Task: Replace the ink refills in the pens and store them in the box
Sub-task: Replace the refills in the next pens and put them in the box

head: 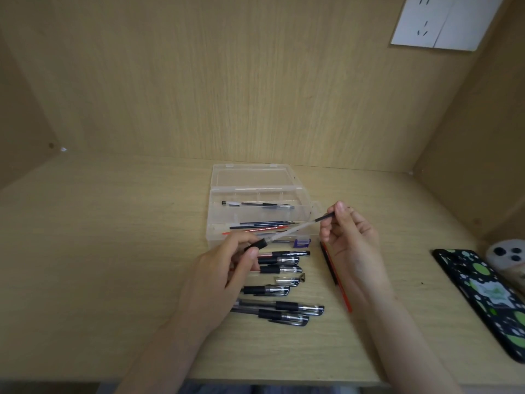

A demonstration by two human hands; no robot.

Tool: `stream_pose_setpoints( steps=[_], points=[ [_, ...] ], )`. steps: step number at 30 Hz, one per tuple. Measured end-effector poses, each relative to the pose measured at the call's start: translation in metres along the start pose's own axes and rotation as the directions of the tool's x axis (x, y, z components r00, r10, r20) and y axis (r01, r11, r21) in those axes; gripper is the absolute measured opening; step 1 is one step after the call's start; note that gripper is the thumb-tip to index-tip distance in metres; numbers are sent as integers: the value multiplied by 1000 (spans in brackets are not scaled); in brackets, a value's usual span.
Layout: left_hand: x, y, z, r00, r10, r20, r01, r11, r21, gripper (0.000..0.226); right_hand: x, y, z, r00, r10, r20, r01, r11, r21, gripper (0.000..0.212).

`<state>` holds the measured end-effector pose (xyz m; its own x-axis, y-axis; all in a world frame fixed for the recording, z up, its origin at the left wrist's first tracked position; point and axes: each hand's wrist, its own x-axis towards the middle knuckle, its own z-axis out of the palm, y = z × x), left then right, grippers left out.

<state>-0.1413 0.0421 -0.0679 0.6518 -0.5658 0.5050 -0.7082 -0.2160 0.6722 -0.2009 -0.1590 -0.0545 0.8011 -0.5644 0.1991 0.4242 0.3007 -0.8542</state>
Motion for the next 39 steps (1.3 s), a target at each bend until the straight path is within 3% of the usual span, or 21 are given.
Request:
stream_pose_setpoints(
  steps=[12,23,28,32,35,37,39],
  points=[
    [-1,-10,-1,999,-29,-19,31,991,129,24,-8,-14,4,991,-131,42,136,973,-188,17],
    [-1,-7,-1,999,34,-7,-33,997,75,25,-6,-4,-2,1000,5,-17,-6,997,-77,16],
    [-1,-8,-1,999,33,-3,-32,994,105,23,-7,-7,0,998,-61,-19,57,983,-173,17],
    [-2,-11,2,1000,-6,19,4,993,115,25,-13,-10,3,990,-63,124,101,936,-336,17],
    [-3,-11,2,1000,-11,19,9,995,104,28,-19,-8,12,938,118,327,53,882,-469,23],
    [-3,-10,2,1000,-9,13,8,996,89,28,-20,-6,12,924,174,341,21,867,-497,31],
    [-2,-9,1,1000,-15,14,14,997,74,26,-18,-9,5,941,147,304,42,842,-537,25]
  ],
)
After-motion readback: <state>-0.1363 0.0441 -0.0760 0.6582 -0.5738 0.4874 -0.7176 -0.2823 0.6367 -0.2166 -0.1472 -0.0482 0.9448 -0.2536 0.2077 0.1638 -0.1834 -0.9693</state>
